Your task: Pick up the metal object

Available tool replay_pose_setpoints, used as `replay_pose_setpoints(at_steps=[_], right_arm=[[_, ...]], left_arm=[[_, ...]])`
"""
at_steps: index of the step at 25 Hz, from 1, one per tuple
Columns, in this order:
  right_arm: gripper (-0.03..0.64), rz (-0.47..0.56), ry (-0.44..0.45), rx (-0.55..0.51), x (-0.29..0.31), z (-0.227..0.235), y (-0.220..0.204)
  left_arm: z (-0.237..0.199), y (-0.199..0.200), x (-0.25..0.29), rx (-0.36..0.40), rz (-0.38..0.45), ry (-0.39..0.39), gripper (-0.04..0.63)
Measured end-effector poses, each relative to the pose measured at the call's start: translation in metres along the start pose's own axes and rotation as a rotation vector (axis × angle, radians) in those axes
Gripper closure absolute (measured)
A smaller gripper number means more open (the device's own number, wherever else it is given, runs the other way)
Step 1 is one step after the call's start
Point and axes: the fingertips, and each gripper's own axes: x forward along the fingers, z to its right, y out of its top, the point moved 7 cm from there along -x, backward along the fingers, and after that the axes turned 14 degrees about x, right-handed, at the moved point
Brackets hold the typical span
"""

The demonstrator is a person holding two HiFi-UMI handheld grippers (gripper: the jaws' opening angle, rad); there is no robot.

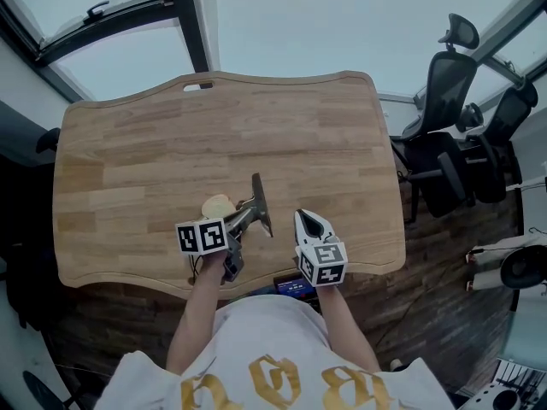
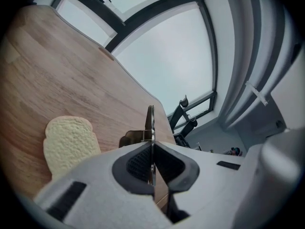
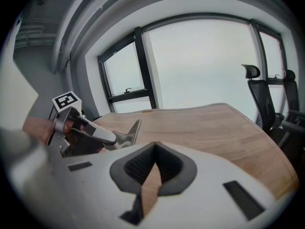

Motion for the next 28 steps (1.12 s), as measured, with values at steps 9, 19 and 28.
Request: replay_pose_setpoints(at_steps=[9,19,28], right_arm=[[0.606,0.049,-0.003,-0.022,-0.025,-0.013,-0.004],[0.606,0.091,-0.015,-0.045,-0.050,-0.022,-0.008],[0.606,0.117,-0.002,-0.048,-0.062,-0.028,-0.012]], left_arm=[[0.016,-0.004,-0.023,0.005,0.081,-0.056,0.575],[0.044,-0.007,-0.038,0.033,0.148,-0.124,0.575],[0.058,-0.013,-0.055,0.009,0.223,-0.184,0.575]])
